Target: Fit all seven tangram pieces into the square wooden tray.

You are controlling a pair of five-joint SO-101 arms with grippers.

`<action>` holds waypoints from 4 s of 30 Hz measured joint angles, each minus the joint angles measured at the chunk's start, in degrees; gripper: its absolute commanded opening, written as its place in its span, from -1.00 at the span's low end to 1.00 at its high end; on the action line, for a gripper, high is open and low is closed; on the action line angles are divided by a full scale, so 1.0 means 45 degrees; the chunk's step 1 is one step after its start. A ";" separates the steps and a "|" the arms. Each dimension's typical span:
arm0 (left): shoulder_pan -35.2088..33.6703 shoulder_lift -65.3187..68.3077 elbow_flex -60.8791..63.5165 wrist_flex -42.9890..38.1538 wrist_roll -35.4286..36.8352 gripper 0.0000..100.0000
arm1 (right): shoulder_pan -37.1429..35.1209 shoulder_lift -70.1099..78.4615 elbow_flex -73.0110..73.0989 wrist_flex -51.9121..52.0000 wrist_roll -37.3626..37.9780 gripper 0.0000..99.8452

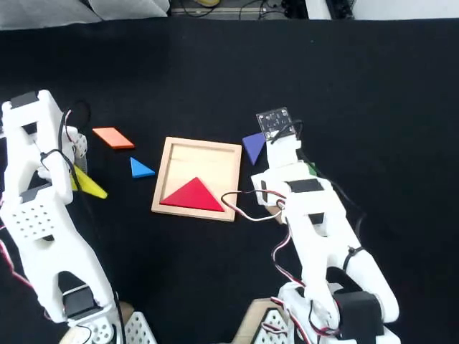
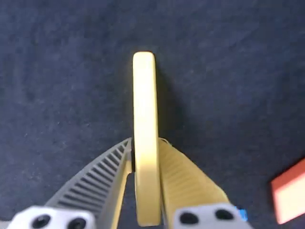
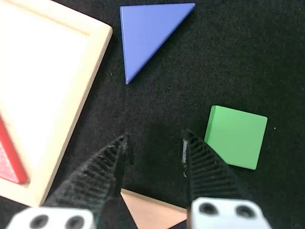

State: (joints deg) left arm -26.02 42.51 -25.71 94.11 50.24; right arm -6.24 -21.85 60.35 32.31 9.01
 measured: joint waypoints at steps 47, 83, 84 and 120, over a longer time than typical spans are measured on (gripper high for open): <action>0.8459 -0.6564 0.7092 -0.5411 -1.2132 -0.94 | 0.2247 0.0000 0.0000 0.0000 -0.0645 -0.67; 0.7971 -0.4532 0.6349 -0.5021 -1.0725 -0.93 | 0.2247 0.0000 0.0000 0.0000 -0.0645 -0.67; 0.7971 -0.4454 0.6349 -0.5021 -1.0725 -0.93 | 0.2247 0.0000 0.0000 0.0000 -0.0645 -0.67; 0.8733 -0.4435 0.5314 -0.4630 -1.0256 -0.69 | 0.2247 0.0000 0.0000 0.0000 -0.0645 -0.67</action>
State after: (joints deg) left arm 13.27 22.55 -1.80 73.27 4.09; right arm 3.87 -21.85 60.35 32.31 6.11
